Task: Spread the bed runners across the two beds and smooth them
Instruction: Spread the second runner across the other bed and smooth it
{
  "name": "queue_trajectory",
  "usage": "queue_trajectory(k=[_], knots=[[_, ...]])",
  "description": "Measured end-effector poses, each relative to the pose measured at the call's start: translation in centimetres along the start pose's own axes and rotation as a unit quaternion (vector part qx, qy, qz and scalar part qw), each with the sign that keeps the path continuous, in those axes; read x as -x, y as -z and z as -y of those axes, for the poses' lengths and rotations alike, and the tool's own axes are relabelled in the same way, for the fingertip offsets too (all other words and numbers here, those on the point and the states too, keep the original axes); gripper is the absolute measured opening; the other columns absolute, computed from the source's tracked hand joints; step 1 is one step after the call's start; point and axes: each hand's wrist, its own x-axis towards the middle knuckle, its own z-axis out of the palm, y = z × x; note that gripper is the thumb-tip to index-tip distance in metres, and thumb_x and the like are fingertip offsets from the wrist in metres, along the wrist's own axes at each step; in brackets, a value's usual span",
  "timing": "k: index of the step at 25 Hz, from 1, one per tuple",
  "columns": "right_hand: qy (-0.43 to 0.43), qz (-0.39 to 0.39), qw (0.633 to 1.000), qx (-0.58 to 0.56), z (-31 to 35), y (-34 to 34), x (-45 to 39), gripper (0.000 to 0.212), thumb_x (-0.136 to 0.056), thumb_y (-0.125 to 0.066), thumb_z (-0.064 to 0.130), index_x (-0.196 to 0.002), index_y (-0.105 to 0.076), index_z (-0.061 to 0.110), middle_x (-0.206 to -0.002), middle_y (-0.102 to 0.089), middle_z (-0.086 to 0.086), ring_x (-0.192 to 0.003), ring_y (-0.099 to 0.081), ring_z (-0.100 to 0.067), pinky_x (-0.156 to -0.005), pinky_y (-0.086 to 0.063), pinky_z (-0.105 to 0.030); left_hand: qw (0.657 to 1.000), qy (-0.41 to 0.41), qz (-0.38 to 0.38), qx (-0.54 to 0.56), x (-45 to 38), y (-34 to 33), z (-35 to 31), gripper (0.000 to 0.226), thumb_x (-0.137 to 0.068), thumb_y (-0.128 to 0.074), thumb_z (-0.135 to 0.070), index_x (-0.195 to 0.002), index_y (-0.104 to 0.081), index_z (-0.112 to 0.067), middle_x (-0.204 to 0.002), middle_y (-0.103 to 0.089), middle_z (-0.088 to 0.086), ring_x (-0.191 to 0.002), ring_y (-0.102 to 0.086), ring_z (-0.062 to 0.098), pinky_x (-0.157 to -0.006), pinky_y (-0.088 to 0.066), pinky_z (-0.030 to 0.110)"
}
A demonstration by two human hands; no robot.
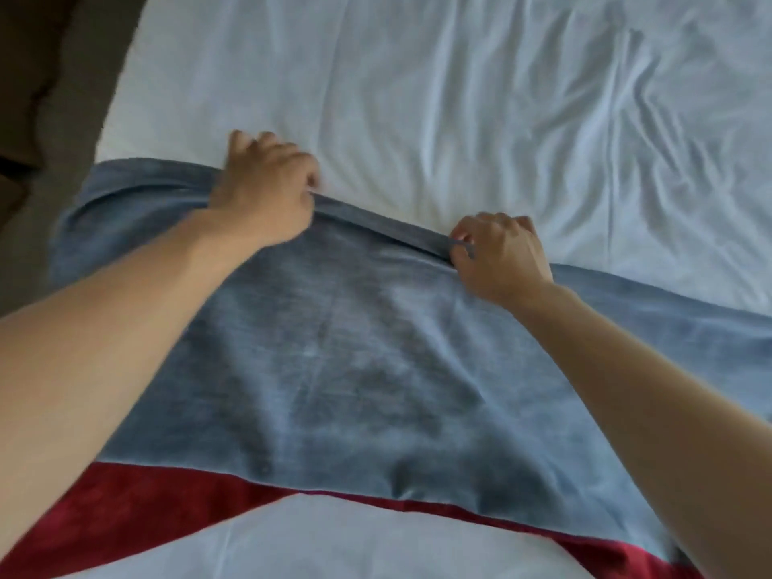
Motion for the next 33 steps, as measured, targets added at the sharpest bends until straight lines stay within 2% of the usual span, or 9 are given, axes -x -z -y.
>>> queue_trajectory(k=[4,7,12,17,20,23,26,29,33], knots=[[-0.071,-0.020,0.997,-0.004,-10.3,1.6,5.1,0.023,-0.097,-0.051,0.027,-0.092,-0.069,0.015,-0.088,-0.069,-0.004,-0.088,-0.060,-0.027,-0.094,-0.034,-0.039,0.994,-0.094,0.048,0.015,-2.3,-1.2,-14.8,0.024,-0.097,-0.044,-0.027,-0.099,-0.068,-0.025,-0.102,-0.069,-0.004,-0.098,-0.054,0.022,-0.091,-0.030,0.041],[-0.110,-0.020,0.994,-0.012,-18.4,3.3,8.0,0.027,-0.098,-0.045,0.022,-0.088,-0.069,0.013,-0.082,-0.069,-0.006,-0.082,-0.060,-0.029,-0.095,-0.035,-0.040,0.990,-0.109,0.083,0.010,-3.5,-2.5,-22.7,0.022,-0.097,-0.045,-0.033,-0.096,-0.066,-0.025,-0.099,-0.067,-0.005,-0.096,-0.052,0.020,-0.094,-0.030,0.039],[-0.107,0.012,0.994,-0.020,-29.3,5.2,13.0,0.017,-0.088,-0.060,0.019,-0.097,-0.074,0.019,-0.087,-0.072,-0.005,-0.083,-0.059,-0.027,-0.097,-0.036,-0.038,0.979,-0.109,0.156,0.068,-4.7,-3.6,-32.5,0.010,-0.092,-0.058,-0.037,-0.090,-0.063,-0.029,-0.086,-0.060,-0.011,-0.092,-0.045,0.015,-0.092,-0.026,0.033],[-0.083,-0.053,0.995,-0.023,-34.5,4.9,12.6,0.015,-0.089,-0.063,0.027,-0.091,-0.076,0.021,-0.085,-0.072,-0.003,-0.088,-0.061,-0.027,-0.096,-0.035,-0.038,0.991,-0.072,0.112,0.002,-6.5,-3.3,-35.4,0.007,-0.093,-0.057,-0.028,-0.089,-0.063,-0.029,-0.088,-0.064,-0.007,-0.088,-0.048,0.017,-0.090,-0.025,0.036],[-0.078,-0.070,0.993,-0.048,-35.6,4.6,11.2,0.015,-0.089,-0.063,0.030,-0.089,-0.075,0.021,-0.081,-0.071,-0.001,-0.085,-0.060,-0.024,-0.098,-0.034,-0.036,0.994,-0.064,0.089,0.004,-7.7,-3.3,-38.1,0.017,-0.086,-0.054,-0.018,-0.091,-0.065,-0.030,-0.094,-0.068,-0.005,-0.093,-0.055,0.022,-0.090,-0.026,0.039],[-0.072,-0.078,0.993,-0.057,-38.0,4.2,13.0,0.016,-0.091,-0.061,0.028,-0.091,-0.073,0.019,-0.082,-0.070,0.000,-0.085,-0.059,-0.024,-0.097,-0.034,-0.035,0.988,-0.114,0.104,0.026,-8.3,-4.8,-44.8,0.009,-0.090,-0.054,-0.030,-0.094,-0.062,-0.029,-0.098,-0.068,-0.004,-0.095,-0.057,0.023,-0.091,-0.027,0.039],[-0.089,-0.098,0.990,-0.051,-42.8,4.3,16.5,0.014,-0.089,-0.059,0.023,-0.088,-0.072,0.016,-0.082,-0.069,-0.002,-0.082,-0.057,-0.026,-0.094,-0.035,-0.037,0.980,-0.162,0.100,0.063,-8.8,-6.9,-53.2,0.020,-0.095,-0.053,-0.040,-0.102,-0.063,-0.025,-0.101,-0.067,-0.004,-0.096,-0.058,0.022,-0.092,-0.029,0.038],[-0.116,-0.115,0.986,-0.035,-47.9,4.7,18.1,0.017,-0.090,-0.059,0.025,-0.086,-0.073,0.016,-0.081,-0.069,-0.003,-0.083,-0.057,-0.029,-0.091,-0.033,-0.037,0.983,-0.169,0.058,0.039,-10.3,-7.7,-58.4,0.016,-0.096,-0.053,-0.032,-0.099,-0.066,-0.023,-0.099,-0.070,-0.002,-0.095,-0.058,0.024,-0.090,-0.029,0.037],[-0.117,-0.139,0.983,-0.039,-50.8,4.5,16.9,0.016,-0.088,-0.061,0.027,-0.084,-0.072,0.017,-0.082,-0.069,-0.002,-0.087,-0.058,-0.028,-0.090,-0.031,-0.035,0.991,-0.125,0.036,0.013,-12.0,-8.1,-61.7,0.012,-0.090,-0.054,-0.016,-0.094,-0.064,-0.021,-0.093,-0.067,0.001,-0.085,-0.052,0.023,-0.085,-0.028,0.038]])
